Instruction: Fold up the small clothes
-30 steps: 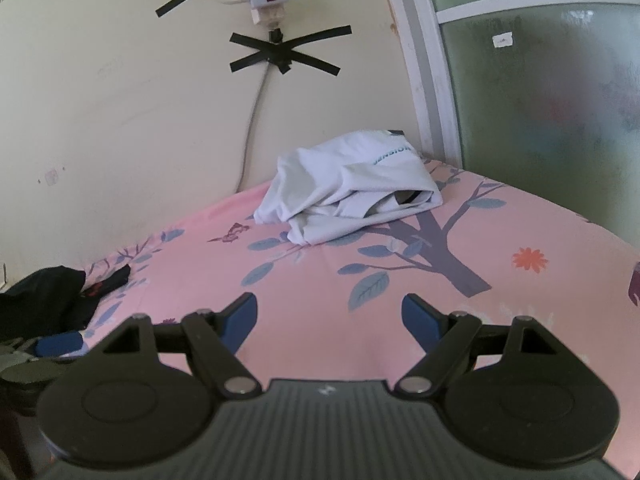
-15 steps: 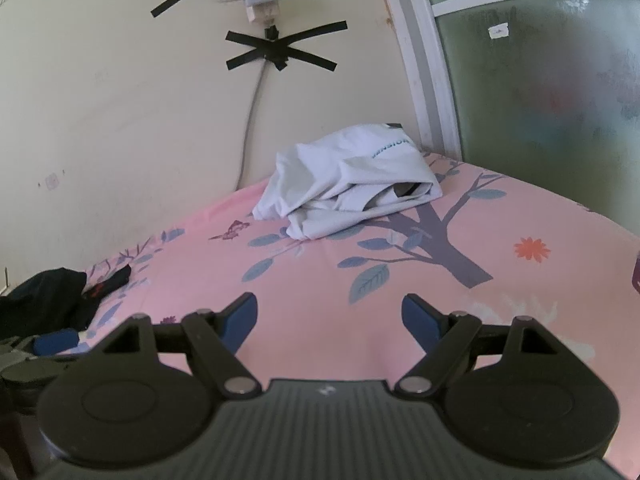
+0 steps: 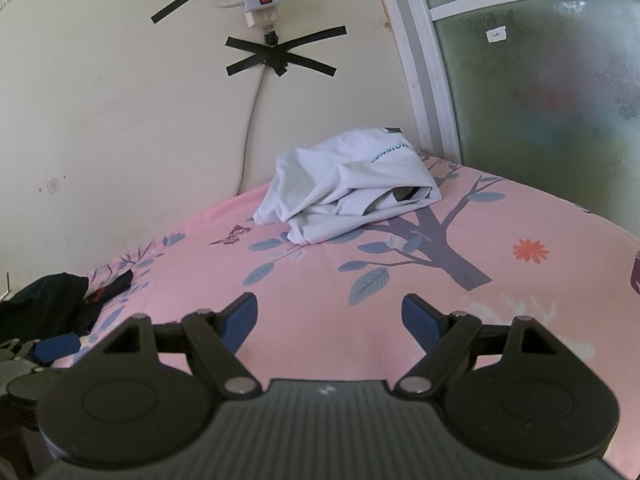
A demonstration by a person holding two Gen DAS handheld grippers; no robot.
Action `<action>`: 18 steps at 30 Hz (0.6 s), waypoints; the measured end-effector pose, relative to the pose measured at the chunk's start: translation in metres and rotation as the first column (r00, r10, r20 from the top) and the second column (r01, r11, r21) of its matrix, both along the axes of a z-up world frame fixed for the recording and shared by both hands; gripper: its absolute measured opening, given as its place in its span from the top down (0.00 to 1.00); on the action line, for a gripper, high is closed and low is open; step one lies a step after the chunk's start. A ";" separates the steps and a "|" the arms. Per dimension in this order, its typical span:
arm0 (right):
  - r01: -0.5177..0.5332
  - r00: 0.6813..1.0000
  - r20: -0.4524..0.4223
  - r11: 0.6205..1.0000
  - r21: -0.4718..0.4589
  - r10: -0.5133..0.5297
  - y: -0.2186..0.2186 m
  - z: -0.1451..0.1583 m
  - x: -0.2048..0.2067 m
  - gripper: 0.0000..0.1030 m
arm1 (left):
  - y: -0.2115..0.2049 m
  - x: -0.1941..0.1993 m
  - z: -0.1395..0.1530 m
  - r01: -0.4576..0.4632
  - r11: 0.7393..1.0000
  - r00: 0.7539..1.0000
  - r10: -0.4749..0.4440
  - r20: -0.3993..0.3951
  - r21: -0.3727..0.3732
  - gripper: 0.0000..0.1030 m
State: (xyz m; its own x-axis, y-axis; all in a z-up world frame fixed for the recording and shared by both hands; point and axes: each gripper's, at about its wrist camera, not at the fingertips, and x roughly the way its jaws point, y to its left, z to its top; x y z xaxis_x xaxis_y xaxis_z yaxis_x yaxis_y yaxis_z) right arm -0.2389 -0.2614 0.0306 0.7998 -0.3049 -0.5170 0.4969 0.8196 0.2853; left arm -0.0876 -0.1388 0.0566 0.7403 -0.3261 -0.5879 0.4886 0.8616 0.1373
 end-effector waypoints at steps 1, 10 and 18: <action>0.000 1.000 0.000 1.000 0.000 0.000 0.000 0.000 0.000 0.24 | 0.000 0.000 0.000 0.002 1.000 1.000 -0.002 -0.001 0.000 0.00; 0.001 1.000 0.000 1.000 -0.001 -0.001 0.000 0.000 0.000 0.24 | -0.001 -0.001 -0.001 0.002 1.000 1.000 -0.002 -0.006 0.008 0.00; 0.002 1.000 0.003 1.000 -0.001 -0.002 -0.001 0.001 0.000 0.24 | -0.001 0.002 -0.002 0.000 1.000 1.000 0.001 -0.020 0.012 0.00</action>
